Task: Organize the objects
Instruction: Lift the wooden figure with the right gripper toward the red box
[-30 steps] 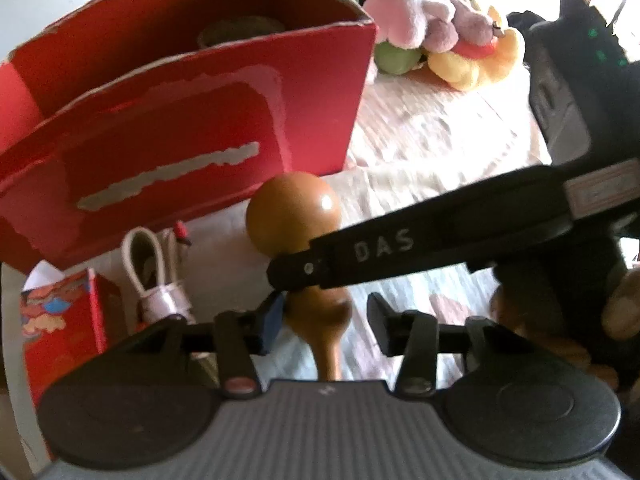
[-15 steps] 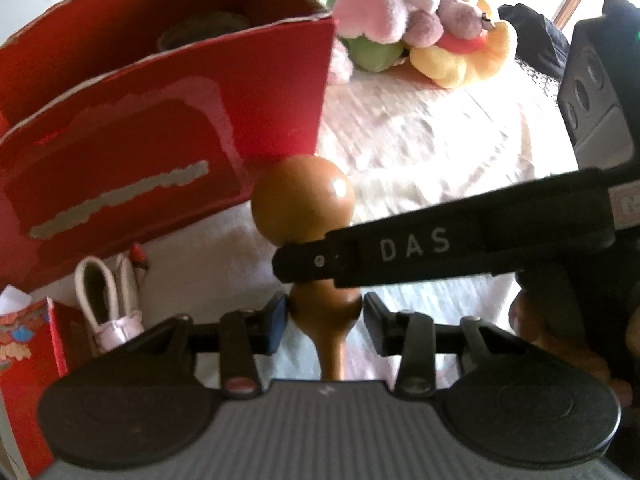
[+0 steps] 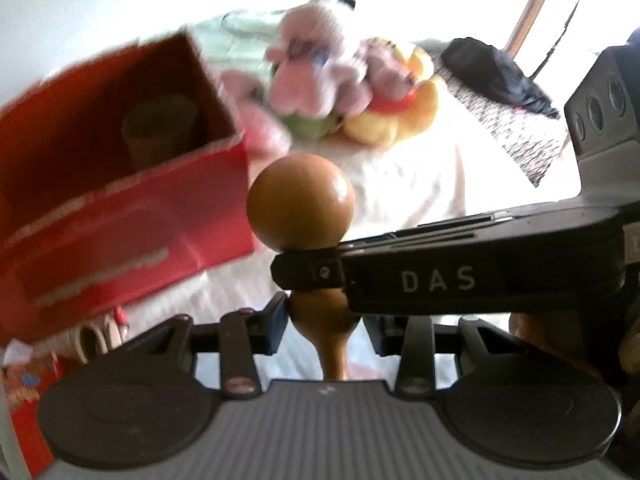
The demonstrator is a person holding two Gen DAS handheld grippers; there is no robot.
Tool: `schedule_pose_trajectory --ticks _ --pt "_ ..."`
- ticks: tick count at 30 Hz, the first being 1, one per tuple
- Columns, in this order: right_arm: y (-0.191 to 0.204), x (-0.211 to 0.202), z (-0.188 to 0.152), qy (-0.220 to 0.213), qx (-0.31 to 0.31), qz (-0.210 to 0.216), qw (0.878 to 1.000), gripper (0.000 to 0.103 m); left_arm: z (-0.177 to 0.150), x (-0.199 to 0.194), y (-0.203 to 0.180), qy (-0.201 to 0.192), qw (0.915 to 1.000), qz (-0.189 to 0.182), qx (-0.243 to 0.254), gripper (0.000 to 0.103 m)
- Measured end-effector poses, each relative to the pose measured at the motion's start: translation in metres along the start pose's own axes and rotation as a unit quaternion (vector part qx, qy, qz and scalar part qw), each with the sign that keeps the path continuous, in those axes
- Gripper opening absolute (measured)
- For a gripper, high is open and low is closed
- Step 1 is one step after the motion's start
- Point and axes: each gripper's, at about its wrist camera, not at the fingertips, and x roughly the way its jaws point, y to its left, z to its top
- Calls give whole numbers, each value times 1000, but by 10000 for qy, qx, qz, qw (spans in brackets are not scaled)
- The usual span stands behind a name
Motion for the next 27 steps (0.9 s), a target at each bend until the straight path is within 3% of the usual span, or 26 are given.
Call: schedule_pose_trajectory --ticks 7,12,18,27 --pt "27 -24 33 -608 -164 4 9980 30 35 -38 0 -679 9969 -234 314 42" --pt "57 -16 65 -869 -427 44 9953 30 64 -62 28 -1045 9935 -178 402 42" --pt "87 28 104 -616 -396 300 9969 30 88 -74 84 -1145 9933 -29 178 42" --pt "109 121 125 256 -745 -63 9969 30 90 -38 168 -631 9970 83 -435 42"
